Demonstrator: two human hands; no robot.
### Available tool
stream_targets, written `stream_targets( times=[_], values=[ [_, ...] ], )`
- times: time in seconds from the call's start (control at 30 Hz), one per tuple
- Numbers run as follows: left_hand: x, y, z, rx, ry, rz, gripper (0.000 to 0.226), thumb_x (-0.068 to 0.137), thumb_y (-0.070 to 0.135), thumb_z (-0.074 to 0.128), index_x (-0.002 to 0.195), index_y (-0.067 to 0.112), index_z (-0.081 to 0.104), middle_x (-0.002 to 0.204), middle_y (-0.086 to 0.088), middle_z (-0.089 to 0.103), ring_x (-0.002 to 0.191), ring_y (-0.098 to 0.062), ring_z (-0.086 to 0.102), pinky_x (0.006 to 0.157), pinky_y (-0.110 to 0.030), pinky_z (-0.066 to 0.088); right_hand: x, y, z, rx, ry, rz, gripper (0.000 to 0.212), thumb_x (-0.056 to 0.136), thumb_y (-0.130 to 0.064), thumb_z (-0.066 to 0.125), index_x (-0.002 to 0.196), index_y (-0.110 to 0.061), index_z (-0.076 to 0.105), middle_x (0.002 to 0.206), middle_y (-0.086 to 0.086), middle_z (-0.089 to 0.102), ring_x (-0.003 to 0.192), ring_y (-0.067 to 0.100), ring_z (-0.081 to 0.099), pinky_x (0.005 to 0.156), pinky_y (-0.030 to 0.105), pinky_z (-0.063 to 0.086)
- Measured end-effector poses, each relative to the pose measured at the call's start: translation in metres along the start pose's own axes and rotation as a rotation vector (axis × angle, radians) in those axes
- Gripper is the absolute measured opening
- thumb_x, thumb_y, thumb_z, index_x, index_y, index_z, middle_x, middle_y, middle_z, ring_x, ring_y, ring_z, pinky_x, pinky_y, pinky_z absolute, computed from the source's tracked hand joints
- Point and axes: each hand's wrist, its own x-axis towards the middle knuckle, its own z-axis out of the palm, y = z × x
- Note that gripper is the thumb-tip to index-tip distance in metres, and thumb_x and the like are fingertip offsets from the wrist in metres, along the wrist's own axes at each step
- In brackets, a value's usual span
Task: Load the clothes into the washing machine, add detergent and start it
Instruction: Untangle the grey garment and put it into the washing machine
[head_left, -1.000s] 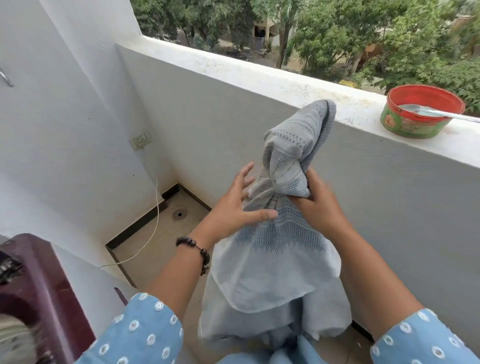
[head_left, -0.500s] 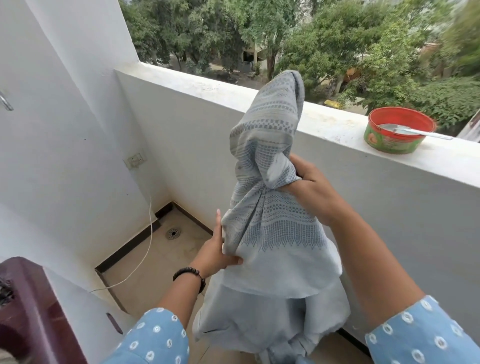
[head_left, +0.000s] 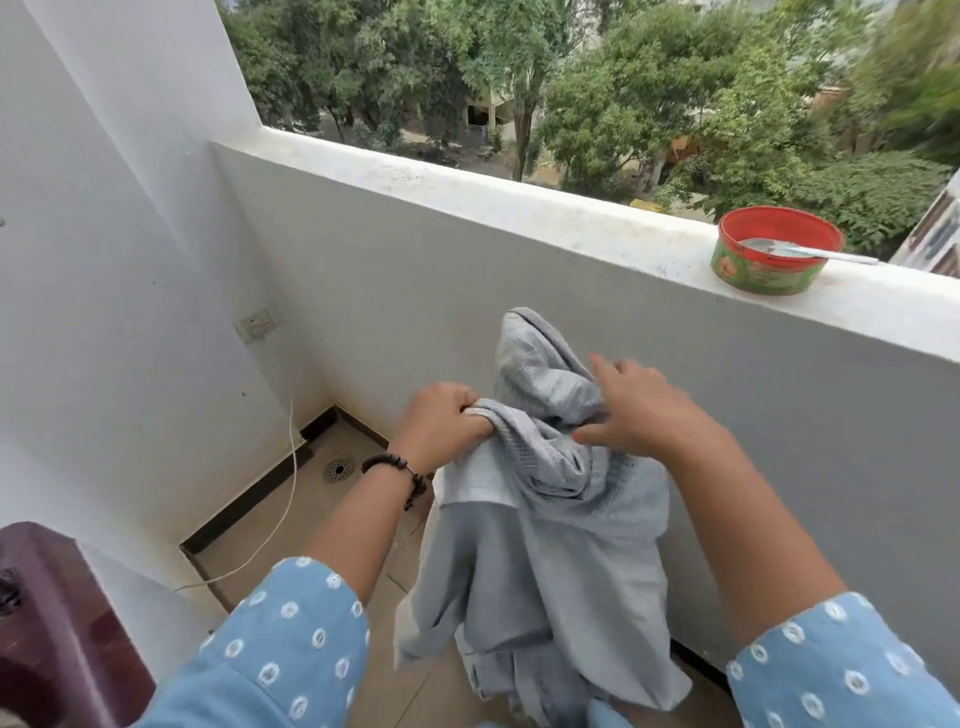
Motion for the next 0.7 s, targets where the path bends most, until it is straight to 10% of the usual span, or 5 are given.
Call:
stream_targets(
  times=[0.13,0.37,0.53,0.7],
  values=[
    [-0.002,0.027,-0.007,-0.192,0.024,0.028,0.025,0.060,0.033,0.059,0.057,0.008,0.052,0.058,-0.003,0.039,0.059,-0.015,0.033,0.057,-0.031,0.028,-0.007,-0.019,0.002,0.255,-0.050,-0.306,0.102,0.077,-0.027,0.071,0.155,-0.033,0.006,0.146,0.002,0.040,0.129,0.025,0.044,0.104,0.042,0.041],
    [-0.018,0.028,-0.037,-0.638,-0.284,0.087,0.027,0.086,0.004,0.076,0.106,0.015,0.061,0.097,-0.007,0.069,0.086,-0.016,0.067,0.086,-0.031,0.056,0.001,-0.030,0.023,0.772,0.079,-0.351,0.028,0.081,-0.003,0.054,0.092,-0.022,0.070,0.083,-0.004,0.069,0.074,0.005,0.055,0.073,0.035,0.048],
    [-0.035,-0.032,-0.025,-0.364,-0.429,-0.099,0.101,0.080,0.012,0.083,0.154,0.036,0.019,0.156,0.000,0.034,0.143,-0.016,0.035,0.112,-0.033,0.036,0.001,-0.035,0.004,0.961,0.271,-0.281,0.022,0.070,-0.013,0.042,0.072,-0.008,0.064,0.064,-0.013,0.056,0.063,0.003,0.048,0.063,0.027,0.040],
    [-0.047,-0.066,0.007,-0.149,-0.544,-0.183,0.123,0.080,0.013,0.083,0.159,0.033,-0.010,0.167,0.001,0.011,0.152,-0.013,0.014,0.116,-0.024,0.020,-0.009,-0.034,-0.035,1.112,0.390,-0.319,0.020,0.069,-0.007,0.043,0.075,0.006,0.057,0.071,0.009,0.057,0.068,0.017,0.051,0.063,0.031,0.039]
  ],
)
